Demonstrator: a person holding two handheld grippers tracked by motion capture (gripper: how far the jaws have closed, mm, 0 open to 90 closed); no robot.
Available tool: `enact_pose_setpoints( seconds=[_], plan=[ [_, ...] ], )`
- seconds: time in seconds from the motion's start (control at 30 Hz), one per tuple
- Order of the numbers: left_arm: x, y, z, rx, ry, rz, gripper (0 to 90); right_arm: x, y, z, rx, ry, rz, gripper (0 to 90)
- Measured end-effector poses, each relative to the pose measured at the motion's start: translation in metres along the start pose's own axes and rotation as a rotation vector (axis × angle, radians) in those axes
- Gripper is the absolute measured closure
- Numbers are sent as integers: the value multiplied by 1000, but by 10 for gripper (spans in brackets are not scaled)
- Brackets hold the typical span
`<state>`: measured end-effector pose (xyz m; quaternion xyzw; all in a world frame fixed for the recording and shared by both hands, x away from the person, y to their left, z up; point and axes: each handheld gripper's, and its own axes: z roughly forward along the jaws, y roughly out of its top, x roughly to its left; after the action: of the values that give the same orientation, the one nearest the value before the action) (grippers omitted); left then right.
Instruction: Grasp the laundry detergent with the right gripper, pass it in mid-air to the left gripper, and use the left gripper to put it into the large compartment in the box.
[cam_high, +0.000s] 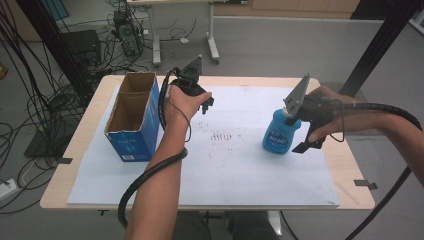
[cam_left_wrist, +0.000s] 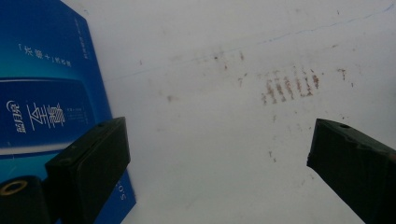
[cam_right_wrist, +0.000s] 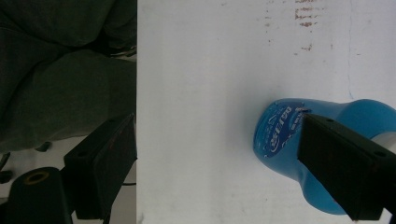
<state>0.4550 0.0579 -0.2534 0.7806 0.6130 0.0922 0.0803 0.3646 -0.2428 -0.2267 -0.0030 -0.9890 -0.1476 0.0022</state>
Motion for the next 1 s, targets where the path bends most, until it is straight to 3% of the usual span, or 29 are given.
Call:
enact_pose_setpoints(
  seconds=[0.5, 1.0],
  plan=[
    [0, -2, -1, 4, 3, 2, 58, 2, -2, -4, -1, -6, 5, 121],
    [-1, 0, -7, -10, 5, 8, 57, 0, -27, -15, -8, -48, 65, 121]
  ],
)
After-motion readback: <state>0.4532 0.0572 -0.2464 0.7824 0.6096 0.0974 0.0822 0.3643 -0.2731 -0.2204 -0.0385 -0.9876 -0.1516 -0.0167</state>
